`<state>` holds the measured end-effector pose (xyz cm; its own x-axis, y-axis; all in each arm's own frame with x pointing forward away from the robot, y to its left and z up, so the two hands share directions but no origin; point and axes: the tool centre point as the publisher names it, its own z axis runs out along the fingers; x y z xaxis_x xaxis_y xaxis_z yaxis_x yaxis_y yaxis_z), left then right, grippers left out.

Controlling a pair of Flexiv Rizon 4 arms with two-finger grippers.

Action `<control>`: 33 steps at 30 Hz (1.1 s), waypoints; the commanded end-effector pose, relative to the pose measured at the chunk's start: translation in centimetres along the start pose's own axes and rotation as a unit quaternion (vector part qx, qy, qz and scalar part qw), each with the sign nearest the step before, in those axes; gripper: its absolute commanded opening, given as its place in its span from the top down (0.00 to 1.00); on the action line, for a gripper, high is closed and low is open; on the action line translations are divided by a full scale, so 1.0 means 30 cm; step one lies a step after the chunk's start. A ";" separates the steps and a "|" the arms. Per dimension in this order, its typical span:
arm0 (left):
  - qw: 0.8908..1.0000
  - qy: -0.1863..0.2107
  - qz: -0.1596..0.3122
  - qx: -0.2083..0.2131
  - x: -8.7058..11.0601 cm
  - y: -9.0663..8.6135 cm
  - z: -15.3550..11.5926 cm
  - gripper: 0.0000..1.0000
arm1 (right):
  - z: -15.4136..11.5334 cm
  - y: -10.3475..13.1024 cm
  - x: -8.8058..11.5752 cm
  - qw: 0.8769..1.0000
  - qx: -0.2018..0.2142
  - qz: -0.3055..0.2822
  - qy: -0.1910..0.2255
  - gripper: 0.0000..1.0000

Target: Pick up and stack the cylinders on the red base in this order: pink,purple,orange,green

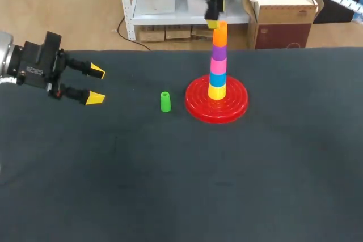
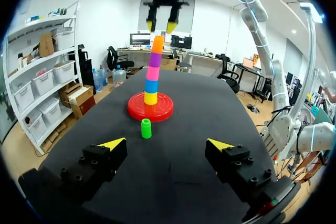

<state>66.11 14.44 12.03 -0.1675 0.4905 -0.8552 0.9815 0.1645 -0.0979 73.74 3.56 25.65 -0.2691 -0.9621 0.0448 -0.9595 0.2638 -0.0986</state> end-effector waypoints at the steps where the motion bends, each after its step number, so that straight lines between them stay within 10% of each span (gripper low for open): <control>1: 1.000 -0.002 0.001 0.000 0.004 -0.001 -0.002 0.00 | -0.083 0.028 -0.100 0.997 0.072 -0.029 0.019 0.00; 14: 1.000 -0.002 0.001 0.000 0.004 -0.001 -0.002 0.00 | 0.281 0.156 -0.406 0.991 -0.020 -0.098 -0.086 0.00; 33: 1.000 -0.002 0.001 0.000 0.004 -0.001 -0.002 0.00 | 0.631 0.308 -0.481 0.996 -0.056 -0.064 -0.022 0.00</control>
<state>66.11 14.44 12.03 -0.1675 0.4905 -0.8552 0.9815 0.1645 -0.0979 70.32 18.39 6.02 -0.1316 -0.9913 -0.0007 -0.9911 0.1315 0.0210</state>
